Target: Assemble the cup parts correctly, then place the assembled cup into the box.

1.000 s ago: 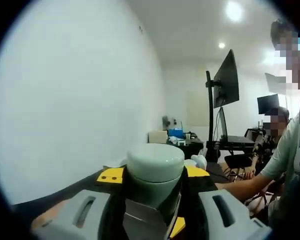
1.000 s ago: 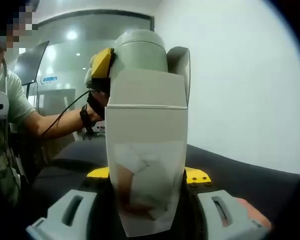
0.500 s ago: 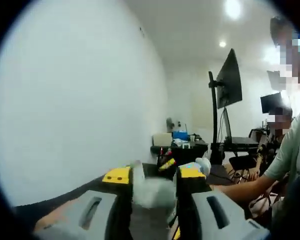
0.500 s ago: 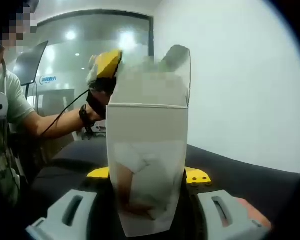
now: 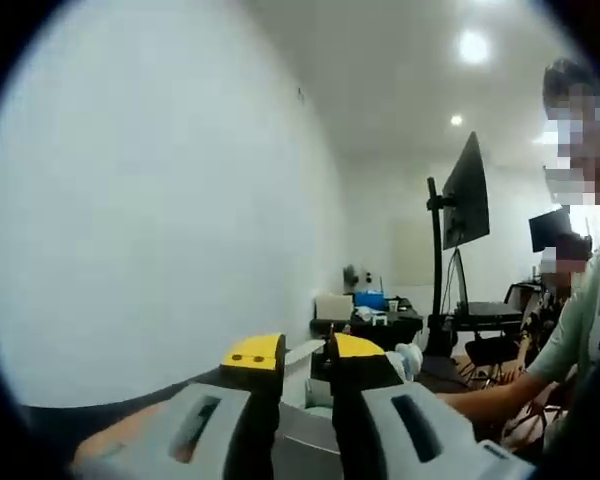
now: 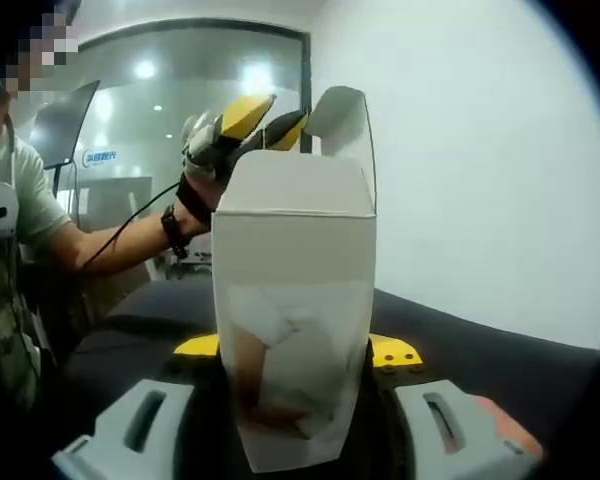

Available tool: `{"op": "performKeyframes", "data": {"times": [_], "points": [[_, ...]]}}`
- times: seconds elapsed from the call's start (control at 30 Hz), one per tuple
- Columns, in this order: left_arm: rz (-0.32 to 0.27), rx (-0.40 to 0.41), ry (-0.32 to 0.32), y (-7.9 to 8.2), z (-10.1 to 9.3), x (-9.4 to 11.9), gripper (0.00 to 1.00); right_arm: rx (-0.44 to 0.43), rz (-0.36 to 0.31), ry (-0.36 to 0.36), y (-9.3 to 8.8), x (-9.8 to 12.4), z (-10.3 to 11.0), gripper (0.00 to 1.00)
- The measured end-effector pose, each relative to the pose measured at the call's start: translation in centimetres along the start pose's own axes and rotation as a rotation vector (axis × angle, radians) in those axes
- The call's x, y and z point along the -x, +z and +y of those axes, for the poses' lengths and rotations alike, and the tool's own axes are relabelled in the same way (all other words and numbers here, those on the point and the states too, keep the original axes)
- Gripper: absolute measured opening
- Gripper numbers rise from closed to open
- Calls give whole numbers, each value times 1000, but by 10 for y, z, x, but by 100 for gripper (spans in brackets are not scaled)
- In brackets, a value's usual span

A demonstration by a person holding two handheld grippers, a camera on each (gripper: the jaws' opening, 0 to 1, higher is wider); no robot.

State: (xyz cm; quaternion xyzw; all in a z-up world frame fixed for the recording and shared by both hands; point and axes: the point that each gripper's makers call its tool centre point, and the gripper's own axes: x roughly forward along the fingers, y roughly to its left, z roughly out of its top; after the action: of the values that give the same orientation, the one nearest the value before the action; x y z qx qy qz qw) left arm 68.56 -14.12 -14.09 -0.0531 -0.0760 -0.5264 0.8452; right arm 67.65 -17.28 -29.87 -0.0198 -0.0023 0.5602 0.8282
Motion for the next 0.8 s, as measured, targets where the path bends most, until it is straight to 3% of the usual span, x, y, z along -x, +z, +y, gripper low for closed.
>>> {"op": "performKeyframes", "data": {"times": [0.1, 0.23, 0.33, 0.53, 0.63, 0.73, 0.8], "points": [[5, -20, 0, -2, -6, 5, 26, -5, 0, 4, 0, 1, -1, 51], [32, -27, 20, -7, 1, 13, 27, -8, 16, 37, 1, 2, 2, 56], [22, -12, 33, -5, 8, 20, 28, -82, -66, 80, 20, 7, 4, 60], [46, 9, 35, -14, 20, 22, 28, -105, -104, 73, 43, 30, -7, 60], [46, 43, 3, -21, 21, 16, 30, -136, -171, 63, 66, 46, -16, 57], [106, 26, -13, -38, 19, 8, 29, -137, -204, 39, 83, 53, -22, 53], [115, 30, -24, -43, 18, 5, 29, -132, -208, 12, 89, 53, -28, 48]]}}
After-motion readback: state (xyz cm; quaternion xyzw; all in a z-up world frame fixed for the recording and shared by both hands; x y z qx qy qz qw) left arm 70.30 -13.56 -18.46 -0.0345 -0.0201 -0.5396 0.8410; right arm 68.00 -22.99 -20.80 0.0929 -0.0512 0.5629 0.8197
